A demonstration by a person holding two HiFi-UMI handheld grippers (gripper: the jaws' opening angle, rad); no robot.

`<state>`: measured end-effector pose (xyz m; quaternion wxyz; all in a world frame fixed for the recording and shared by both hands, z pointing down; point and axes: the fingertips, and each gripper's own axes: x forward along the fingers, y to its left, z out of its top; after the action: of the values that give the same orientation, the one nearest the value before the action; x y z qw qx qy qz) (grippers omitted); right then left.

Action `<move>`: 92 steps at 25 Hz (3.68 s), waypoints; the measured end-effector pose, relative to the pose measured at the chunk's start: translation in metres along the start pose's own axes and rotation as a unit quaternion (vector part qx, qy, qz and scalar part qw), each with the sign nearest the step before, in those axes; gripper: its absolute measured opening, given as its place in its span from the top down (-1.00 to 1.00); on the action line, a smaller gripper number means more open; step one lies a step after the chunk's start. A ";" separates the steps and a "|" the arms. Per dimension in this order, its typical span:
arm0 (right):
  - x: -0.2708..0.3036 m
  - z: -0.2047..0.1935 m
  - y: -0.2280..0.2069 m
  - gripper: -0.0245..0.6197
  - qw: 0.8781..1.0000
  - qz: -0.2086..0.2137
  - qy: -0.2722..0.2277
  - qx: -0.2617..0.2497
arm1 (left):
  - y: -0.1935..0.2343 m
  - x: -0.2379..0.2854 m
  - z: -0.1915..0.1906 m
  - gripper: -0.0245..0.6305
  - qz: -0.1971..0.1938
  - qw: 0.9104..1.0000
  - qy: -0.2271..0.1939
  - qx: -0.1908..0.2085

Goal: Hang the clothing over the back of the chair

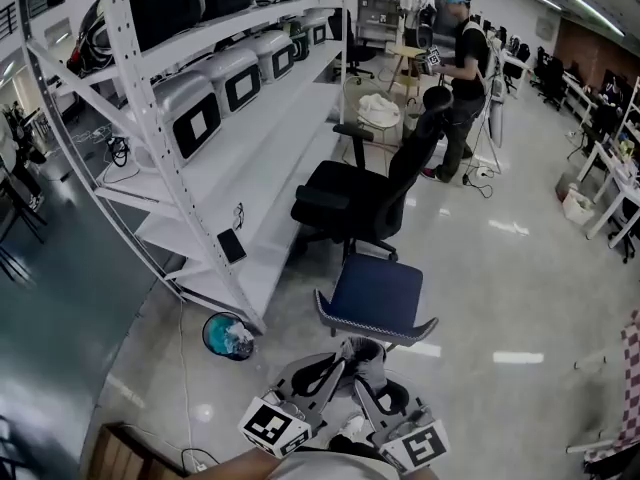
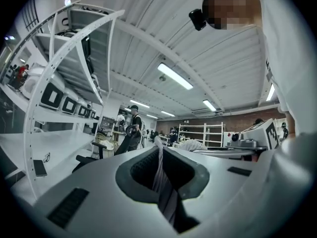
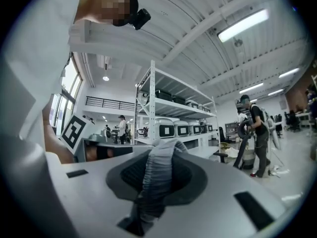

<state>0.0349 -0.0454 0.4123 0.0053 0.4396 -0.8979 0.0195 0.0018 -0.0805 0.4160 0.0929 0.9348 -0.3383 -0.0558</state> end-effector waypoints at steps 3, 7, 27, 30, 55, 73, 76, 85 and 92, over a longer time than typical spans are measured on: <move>-0.003 0.006 -0.033 0.68 1.000 0.012 -0.008 0.003 | -0.002 0.034 0.005 0.84 0.015 1.000 -0.002 0.008; -0.005 0.006 -0.076 0.68 1.000 0.012 -0.014 0.009 | 0.007 0.061 0.010 0.84 0.043 0.999 -0.005 0.019; 0.045 -0.001 -0.175 0.68 0.998 -0.055 0.009 -0.011 | 0.092 0.133 0.013 0.84 0.036 0.999 -0.002 0.000; 0.061 0.000 -0.193 0.68 0.998 -0.065 0.013 -0.023 | 0.112 0.143 0.023 0.84 0.039 0.999 -0.009 0.005; 0.120 -0.103 -0.304 0.67 0.980 -0.116 0.149 -0.058 | 0.218 0.245 -0.062 0.84 0.016 0.994 0.104 0.012; 0.095 -0.139 -0.311 0.30 0.972 -0.131 0.195 -0.032 | 0.227 0.236 -0.105 0.52 0.010 0.989 0.144 -0.026; 0.091 -0.146 -0.315 0.24 0.965 -0.130 0.221 -0.046 | 0.222 0.235 -0.106 0.51 0.004 0.989 0.148 -0.020; 0.066 -0.151 -0.322 0.24 0.956 -0.144 0.254 -0.043 | 0.205 0.234 -0.101 0.51 -0.004 0.990 0.142 -0.019; 0.030 -0.164 -0.319 0.23 0.947 -0.158 0.278 -0.024 | 0.189 0.232 -0.099 0.51 -0.008 0.990 0.139 -0.014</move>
<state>0.2674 -0.2581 0.5871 0.2681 0.5524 -0.7804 0.1184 0.0781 -0.3586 0.5426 0.1517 0.9346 -0.3142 0.0696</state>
